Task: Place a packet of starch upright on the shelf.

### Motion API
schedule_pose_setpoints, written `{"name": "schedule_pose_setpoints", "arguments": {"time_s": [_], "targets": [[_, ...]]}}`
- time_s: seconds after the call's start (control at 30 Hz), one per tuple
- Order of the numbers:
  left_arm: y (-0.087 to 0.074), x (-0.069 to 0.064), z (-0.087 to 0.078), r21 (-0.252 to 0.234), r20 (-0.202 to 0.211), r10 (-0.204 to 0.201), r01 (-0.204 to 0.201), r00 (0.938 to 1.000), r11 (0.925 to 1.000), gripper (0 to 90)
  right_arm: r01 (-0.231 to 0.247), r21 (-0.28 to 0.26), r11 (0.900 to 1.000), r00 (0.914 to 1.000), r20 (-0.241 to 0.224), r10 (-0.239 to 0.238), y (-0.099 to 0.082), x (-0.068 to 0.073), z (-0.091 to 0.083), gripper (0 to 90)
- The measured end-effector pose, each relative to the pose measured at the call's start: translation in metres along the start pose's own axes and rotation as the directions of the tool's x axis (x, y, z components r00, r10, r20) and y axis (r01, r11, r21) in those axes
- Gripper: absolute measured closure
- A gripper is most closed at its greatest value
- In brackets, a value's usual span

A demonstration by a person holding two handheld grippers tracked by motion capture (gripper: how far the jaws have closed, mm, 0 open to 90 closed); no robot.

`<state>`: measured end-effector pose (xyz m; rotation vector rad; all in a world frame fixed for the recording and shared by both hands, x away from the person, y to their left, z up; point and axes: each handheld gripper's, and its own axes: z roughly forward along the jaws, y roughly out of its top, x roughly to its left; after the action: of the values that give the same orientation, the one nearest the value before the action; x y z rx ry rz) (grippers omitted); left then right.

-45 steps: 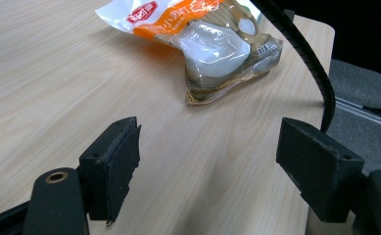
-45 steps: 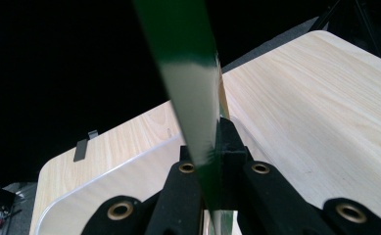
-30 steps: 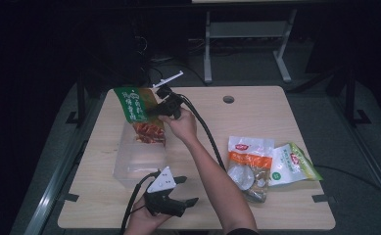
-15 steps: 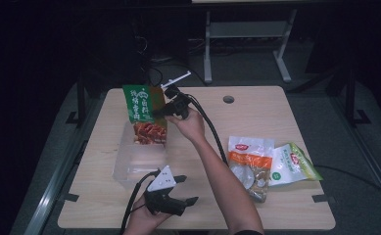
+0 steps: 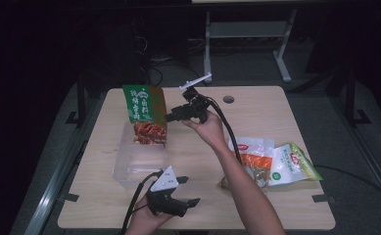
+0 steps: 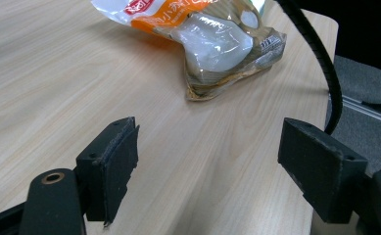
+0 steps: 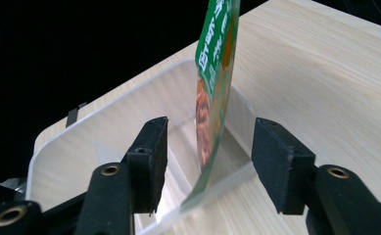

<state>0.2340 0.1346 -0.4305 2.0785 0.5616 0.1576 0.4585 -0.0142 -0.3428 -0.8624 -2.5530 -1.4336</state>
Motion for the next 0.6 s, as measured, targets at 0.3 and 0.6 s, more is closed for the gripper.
{"name": "schedule_pose_setpoints", "arguments": {"time_s": [0.3, 0.6], "targets": [[0.000, -0.001, 0.004, 0.011, 0.003, 0.003, -0.003, 1.0000, 0.9999, 22.3, -0.025, -0.008, 0.9997, 0.9994, 0.022, 0.025, -0.028, 0.004, -0.039, 43.5], [0.000, 0.000, 0.004, 0.012, -0.001, -0.005, 0.005, 1.0000, 0.9999, 22.2, -0.058, -0.004, 0.9983, 0.9972, 0.047, 0.058, -0.051, 0.003, -0.073, 41.6]]}}
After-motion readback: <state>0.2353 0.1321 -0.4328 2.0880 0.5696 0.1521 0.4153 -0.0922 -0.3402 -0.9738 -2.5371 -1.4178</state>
